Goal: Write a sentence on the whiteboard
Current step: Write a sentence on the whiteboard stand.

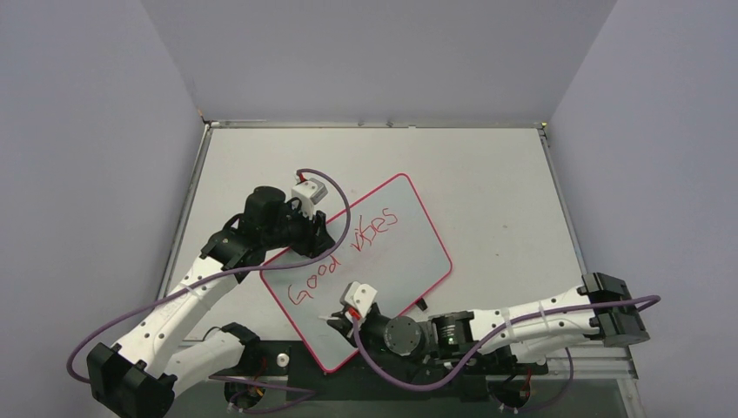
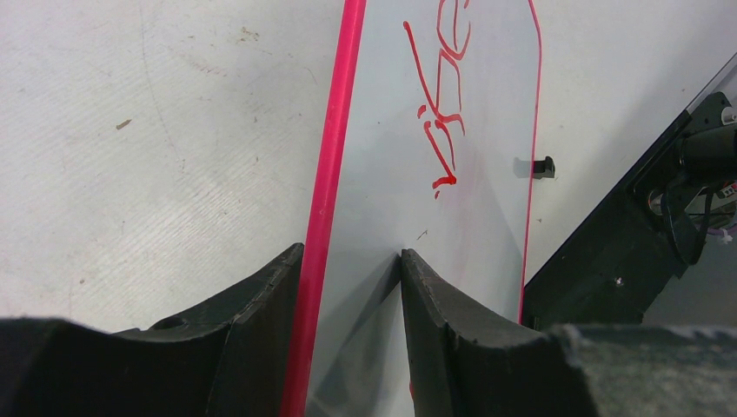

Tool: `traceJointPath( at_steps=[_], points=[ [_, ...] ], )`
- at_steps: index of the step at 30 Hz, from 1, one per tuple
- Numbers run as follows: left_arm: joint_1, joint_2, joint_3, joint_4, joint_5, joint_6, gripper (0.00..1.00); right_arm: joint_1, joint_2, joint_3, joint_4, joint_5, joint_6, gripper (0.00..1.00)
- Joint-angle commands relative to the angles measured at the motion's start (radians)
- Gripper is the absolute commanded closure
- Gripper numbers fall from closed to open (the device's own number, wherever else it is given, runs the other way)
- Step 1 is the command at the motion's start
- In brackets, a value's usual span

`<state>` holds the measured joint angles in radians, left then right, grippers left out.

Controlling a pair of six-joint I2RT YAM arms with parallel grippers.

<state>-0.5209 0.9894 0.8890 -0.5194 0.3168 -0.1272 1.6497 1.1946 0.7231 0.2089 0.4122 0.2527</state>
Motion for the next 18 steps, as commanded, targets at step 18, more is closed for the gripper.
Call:
traceJointPath(
  at_steps=[18],
  points=[
    [-0.001,-0.028,0.016,0.081,-0.042,0.021,1.00,0.021,0.175,0.092,0.093,0.129,0.003,1.00]
  ],
)
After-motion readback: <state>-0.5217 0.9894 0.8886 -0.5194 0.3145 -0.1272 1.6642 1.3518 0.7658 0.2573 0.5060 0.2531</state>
